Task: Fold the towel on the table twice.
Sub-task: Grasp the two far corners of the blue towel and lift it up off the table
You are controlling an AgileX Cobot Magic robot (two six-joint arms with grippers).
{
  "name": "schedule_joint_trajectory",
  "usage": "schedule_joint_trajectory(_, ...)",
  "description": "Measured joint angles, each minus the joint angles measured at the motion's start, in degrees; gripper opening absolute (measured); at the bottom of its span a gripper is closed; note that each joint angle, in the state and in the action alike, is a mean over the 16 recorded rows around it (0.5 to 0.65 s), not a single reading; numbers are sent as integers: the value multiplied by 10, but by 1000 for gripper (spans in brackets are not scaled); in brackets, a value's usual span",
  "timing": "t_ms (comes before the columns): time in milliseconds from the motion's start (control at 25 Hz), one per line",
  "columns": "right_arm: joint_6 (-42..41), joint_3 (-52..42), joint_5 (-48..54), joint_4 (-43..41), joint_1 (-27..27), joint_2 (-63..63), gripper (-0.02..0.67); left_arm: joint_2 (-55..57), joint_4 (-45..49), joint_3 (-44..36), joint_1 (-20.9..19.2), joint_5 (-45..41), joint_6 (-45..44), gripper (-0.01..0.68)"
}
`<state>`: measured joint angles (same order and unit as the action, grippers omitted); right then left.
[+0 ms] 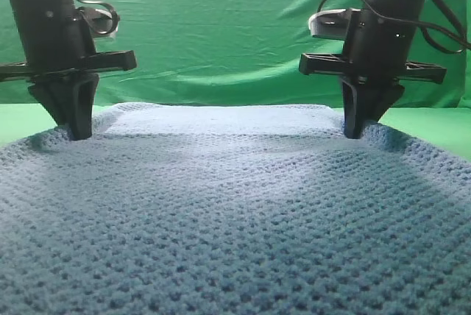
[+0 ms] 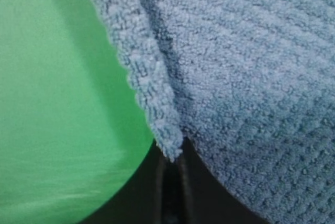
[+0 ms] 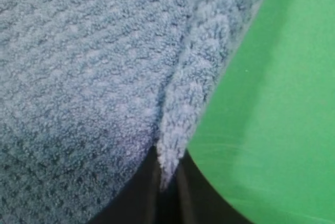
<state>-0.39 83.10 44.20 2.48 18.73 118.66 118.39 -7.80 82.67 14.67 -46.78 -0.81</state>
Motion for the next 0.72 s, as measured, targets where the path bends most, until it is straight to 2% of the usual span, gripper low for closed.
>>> schedule_joint_trajectory(120,0,8,8,-5,1,-2,14,-3,-5,16,-1,-13,1,11)
schedule_joint_trajectory(360,0,71,39,-25,1,-13,0,-35,-9,81,-10,-39,3,0)
schedule_joint_trajectory(720,-1,294,66,-54,0,-31,0,-96,-11,244,-26,-23,4,0)
